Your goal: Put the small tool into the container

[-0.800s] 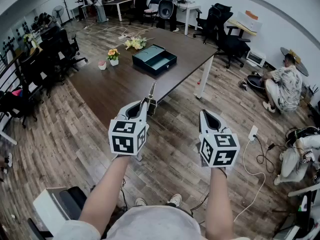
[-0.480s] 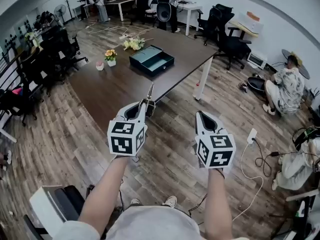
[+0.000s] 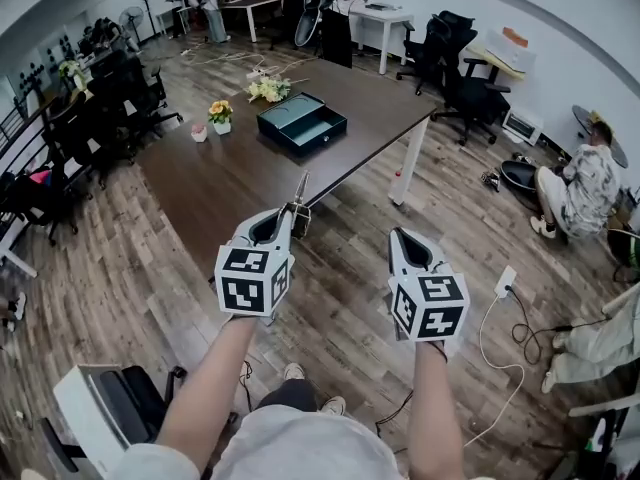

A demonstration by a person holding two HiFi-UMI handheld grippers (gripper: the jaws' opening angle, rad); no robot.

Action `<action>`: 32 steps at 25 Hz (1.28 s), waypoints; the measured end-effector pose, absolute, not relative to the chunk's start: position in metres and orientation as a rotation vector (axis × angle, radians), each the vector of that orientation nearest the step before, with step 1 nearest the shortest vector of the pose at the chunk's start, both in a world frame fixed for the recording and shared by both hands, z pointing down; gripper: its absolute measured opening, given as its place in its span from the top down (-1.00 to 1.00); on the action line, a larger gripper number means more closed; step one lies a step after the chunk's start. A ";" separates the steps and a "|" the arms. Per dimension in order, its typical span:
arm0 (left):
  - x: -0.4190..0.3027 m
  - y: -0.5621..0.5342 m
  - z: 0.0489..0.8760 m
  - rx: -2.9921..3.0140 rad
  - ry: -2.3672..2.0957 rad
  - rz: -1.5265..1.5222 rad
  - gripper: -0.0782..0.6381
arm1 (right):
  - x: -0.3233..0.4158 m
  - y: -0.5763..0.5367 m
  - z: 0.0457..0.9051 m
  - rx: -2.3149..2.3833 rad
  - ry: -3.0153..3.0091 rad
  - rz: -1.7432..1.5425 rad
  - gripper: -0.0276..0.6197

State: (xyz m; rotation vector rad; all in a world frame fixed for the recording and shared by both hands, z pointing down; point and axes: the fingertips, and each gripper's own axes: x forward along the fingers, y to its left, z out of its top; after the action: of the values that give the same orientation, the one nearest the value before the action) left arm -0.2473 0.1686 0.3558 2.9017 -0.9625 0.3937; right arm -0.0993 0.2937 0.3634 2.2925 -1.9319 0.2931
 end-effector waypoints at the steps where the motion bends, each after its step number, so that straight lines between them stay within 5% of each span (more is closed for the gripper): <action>1: -0.244 0.167 0.357 2.899 -0.964 0.397 0.79 | -0.097 0.292 0.365 2.286 -1.934 0.295 0.90; 32: -0.139 -0.103 0.382 2.808 -1.043 0.423 0.79 | 0.015 0.014 0.382 2.126 -1.962 0.308 0.90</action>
State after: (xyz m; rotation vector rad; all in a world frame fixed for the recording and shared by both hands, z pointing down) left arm -0.1389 -0.1028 0.3818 2.8081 -1.0434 0.4228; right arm 0.0154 0.0141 0.3821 2.1263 -1.9623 0.3080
